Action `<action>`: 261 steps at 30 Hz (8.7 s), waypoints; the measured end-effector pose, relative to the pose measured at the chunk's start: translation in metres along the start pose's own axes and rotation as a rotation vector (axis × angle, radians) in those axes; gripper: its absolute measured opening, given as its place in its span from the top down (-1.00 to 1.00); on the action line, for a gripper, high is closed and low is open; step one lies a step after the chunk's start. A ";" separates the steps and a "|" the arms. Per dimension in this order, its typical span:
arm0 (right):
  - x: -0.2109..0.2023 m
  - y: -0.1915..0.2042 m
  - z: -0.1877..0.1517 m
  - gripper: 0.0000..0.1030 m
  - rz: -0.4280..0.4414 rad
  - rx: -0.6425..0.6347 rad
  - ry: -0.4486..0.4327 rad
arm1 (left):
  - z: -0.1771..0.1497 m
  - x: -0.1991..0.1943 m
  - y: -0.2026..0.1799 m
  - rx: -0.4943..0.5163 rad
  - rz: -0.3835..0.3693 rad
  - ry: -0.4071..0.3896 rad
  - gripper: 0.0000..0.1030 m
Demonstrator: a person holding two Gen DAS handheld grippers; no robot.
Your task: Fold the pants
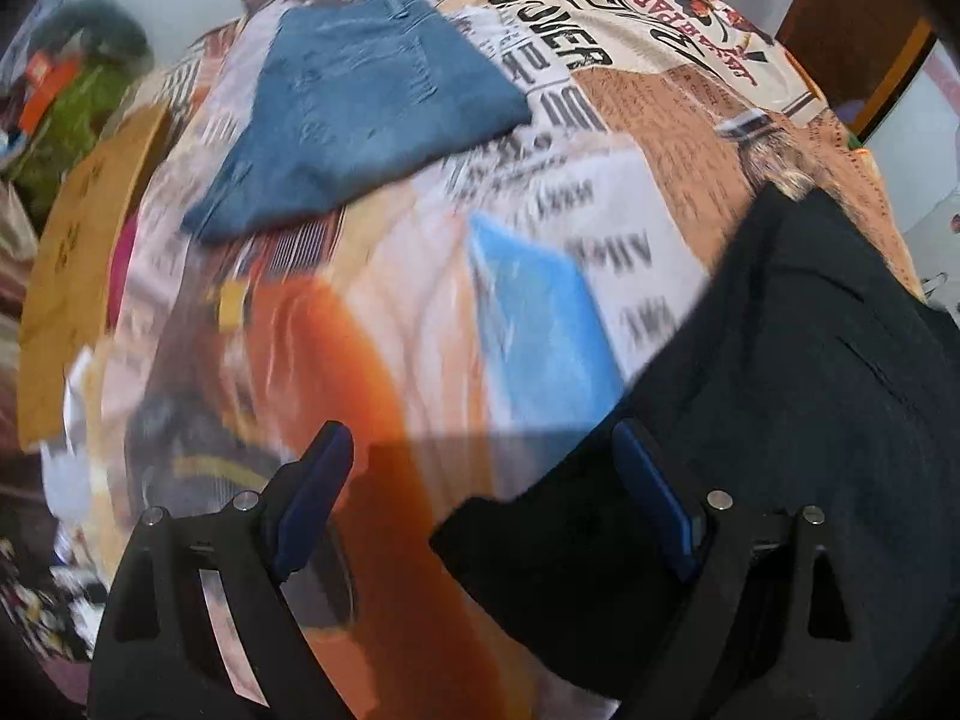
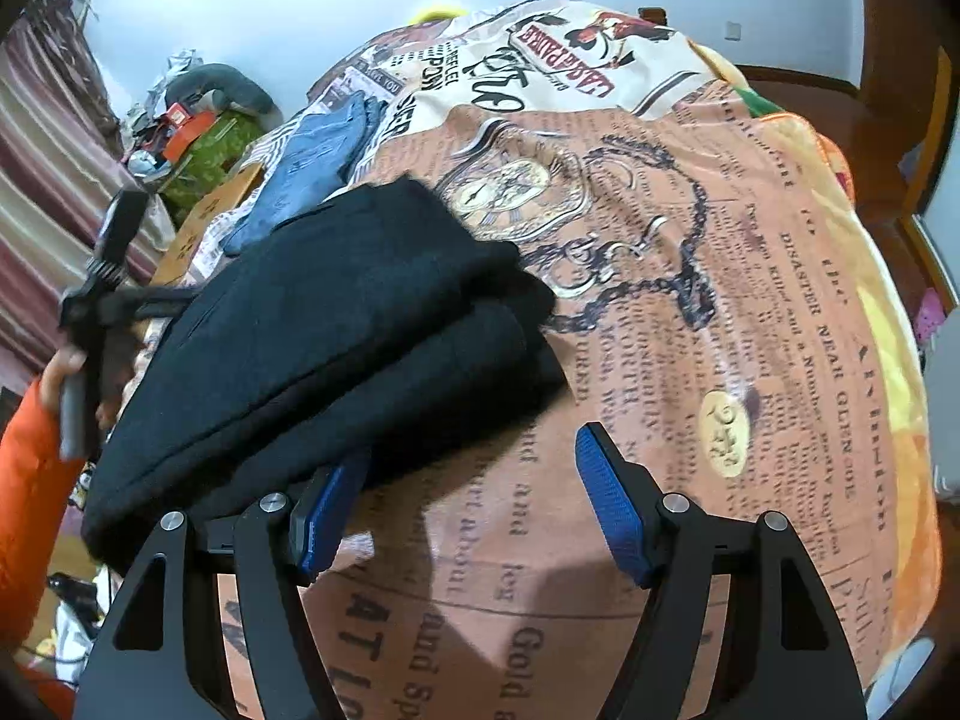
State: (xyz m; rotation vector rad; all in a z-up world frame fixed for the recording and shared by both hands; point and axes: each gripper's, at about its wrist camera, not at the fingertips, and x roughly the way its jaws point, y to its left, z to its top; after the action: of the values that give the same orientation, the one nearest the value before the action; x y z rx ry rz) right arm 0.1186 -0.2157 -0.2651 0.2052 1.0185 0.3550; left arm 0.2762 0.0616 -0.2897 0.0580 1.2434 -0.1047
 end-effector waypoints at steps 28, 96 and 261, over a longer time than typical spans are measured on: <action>-0.058 0.021 -0.003 -0.34 0.013 -0.050 -0.143 | -0.087 -0.096 -0.027 -0.005 -0.011 -0.169 -0.71; 0.036 0.061 0.031 0.12 0.110 -0.314 0.091 | -0.032 -0.055 -0.071 0.137 -0.095 -0.142 -0.38; 0.017 0.201 0.213 -0.19 0.219 -0.471 -0.319 | 0.074 -0.174 0.072 -0.086 0.136 -0.588 0.09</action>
State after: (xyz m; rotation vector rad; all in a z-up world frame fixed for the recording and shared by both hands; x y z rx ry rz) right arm 0.2706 -0.0241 -0.1029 -0.0541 0.5769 0.7254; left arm 0.2985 0.1343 -0.1018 0.0330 0.6525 0.0500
